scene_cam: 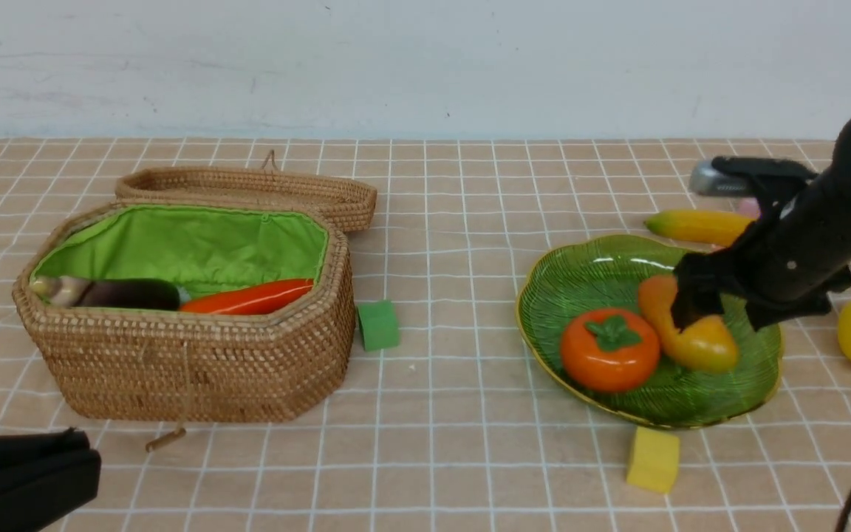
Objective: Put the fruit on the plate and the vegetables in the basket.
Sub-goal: Use the right arm to grab a mango and put it into the right plate, then use the right arm to grab a lemon and put it into the right plate
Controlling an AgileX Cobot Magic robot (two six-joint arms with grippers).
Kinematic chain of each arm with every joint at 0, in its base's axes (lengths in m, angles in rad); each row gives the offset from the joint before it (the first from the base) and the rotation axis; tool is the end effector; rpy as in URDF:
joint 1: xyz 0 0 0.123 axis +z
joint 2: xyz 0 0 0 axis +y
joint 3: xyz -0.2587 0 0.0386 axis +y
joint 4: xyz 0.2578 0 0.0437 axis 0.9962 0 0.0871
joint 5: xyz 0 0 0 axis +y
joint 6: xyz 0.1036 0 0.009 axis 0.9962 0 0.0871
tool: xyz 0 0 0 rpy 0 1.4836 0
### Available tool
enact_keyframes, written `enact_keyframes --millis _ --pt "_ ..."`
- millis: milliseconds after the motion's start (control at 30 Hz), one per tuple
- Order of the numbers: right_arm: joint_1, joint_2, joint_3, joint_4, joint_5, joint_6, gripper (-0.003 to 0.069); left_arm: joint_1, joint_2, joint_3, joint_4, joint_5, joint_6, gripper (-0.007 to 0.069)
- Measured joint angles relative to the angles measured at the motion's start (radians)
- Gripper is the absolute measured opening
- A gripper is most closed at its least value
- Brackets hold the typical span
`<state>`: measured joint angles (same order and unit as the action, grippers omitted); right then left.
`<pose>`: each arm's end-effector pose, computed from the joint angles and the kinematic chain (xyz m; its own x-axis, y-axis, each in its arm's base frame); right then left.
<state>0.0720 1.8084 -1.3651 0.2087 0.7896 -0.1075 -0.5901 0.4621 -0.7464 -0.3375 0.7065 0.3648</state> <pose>0.3913 0.0436 0.2010 -0.9087 -0.0254 -0.4166 -0.0964 0.9839 0.1504 0.0853 -0.0840 0.3565 -0.1753 0.2393 -0.9550 0.7359 0.6762 0.0344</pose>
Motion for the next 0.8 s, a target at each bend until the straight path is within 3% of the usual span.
enact_keyframes --millis 67,167,333,533,800 --pt "-0.008 -0.018 -0.009 -0.019 0.022 0.018 0.0665 0.0 0.0 0.0 0.0 0.001 0.0 0.0024" --pt "-0.061 -0.077 -0.026 -0.134 0.078 0.149 0.0633 0.0 0.0 0.0 0.0 0.001 0.0 0.0026" --pt "-0.224 -0.069 -0.03 -0.278 0.116 0.361 0.0619 0.0 0.0 0.0 0.0 0.0 0.001 0.0026" --pt "-0.324 0.018 -0.03 -0.226 0.025 0.385 0.0616 0.0 0.0 0.0 0.0 -0.002 0.001 0.0026" --pt "-0.333 0.13 -0.036 -0.202 -0.154 0.389 0.0616 0.0 0.0 0.0 0.0 -0.002 0.001 0.0026"
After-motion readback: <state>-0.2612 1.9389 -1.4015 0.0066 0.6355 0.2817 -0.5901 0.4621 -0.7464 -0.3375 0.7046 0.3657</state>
